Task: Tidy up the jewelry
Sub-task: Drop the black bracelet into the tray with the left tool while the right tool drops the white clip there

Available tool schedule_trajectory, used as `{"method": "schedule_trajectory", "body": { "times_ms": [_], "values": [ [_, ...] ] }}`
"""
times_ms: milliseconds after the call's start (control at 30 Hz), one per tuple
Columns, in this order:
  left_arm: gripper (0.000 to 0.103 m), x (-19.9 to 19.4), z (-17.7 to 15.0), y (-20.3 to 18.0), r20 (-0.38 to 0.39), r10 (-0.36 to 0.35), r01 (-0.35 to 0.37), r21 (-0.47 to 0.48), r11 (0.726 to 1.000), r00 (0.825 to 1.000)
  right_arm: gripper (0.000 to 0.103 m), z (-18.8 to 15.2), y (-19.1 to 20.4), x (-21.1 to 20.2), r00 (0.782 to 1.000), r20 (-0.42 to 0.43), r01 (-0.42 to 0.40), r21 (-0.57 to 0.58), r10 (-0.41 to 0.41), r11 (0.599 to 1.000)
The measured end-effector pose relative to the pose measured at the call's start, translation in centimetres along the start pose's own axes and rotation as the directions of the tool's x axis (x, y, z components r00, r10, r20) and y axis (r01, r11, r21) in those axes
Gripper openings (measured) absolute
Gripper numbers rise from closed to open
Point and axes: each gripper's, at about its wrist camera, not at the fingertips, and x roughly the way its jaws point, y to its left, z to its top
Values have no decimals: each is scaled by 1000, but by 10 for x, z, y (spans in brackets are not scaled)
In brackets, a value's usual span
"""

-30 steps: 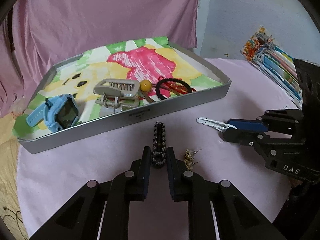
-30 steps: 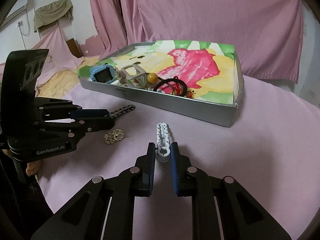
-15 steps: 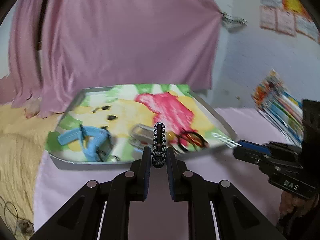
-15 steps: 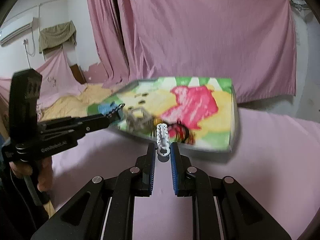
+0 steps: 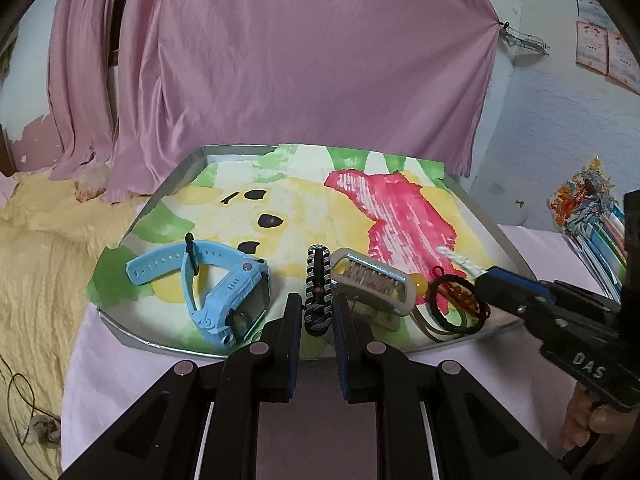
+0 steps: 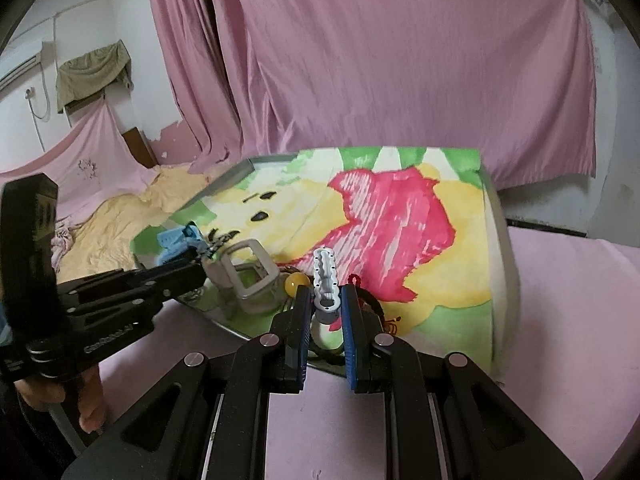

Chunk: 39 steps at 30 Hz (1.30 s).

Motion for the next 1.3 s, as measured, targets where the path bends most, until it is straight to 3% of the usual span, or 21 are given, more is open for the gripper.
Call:
{"method": "schedule_trajectory", "body": {
  "times_ms": [567, 700, 767, 800, 867, 933, 1033, 1133, 1200, 1267, 1300],
  "values": [
    [15, 9, 2, 5, -33, -24, 23, -24, 999, 999, 14, 0, -9, 19, 997, -81, -11, 46, 15, 999],
    [17, 7, 1, 6, -21, -28, 27, -32, 999, 999, 27, -2, -11, 15, 998, -63, -24, 57, 28, 998],
    [29, 5, 0, 6, -13, -29, 28, -34, 999, 1000, 39, -3, -11, 9, 999, -38, -23, 60, 26, 998],
    [33, 2, -1, 6, -4, -29, 28, -35, 999, 1000, 41, -3, -11, 6, 999, -29, -14, 59, 16, 998],
    [52, -3, -2, 5, 15, -29, 30, -35, 999, 999, 45, -6, -12, 1, 1000, -14, 3, 64, -2, 998],
    [58, -12, -4, 4, 43, -28, 30, -32, 999, 999, 45, -8, -14, -7, 1000, 7, 12, 77, -13, 997],
    [61, -23, -7, 3, 75, -33, 36, -35, 999, 997, 58, -11, -14, -23, 998, 60, 29, 83, -34, 996],
    [79, -34, -12, 3, 109, -34, 39, -45, 998, 994, 67, -14, -12, -41, 992, 122, 34, 81, -44, 996],
    [82, -43, -15, 2, 139, -31, 38, -47, 998, 990, 72, -18, -10, -51, 986, 153, 52, 75, -63, 996],
    [95, -50, -19, 1, 156, -31, 39, -46, 998, 987, 80, -21, -9, -61, 981, 177, 64, 72, -76, 995],
    [96, -53, -20, 1, 164, -31, 39, -46, 998, 986, 82, -24, -9, -65, 979, 186, 67, 72, -80, 995]
  ]
}}
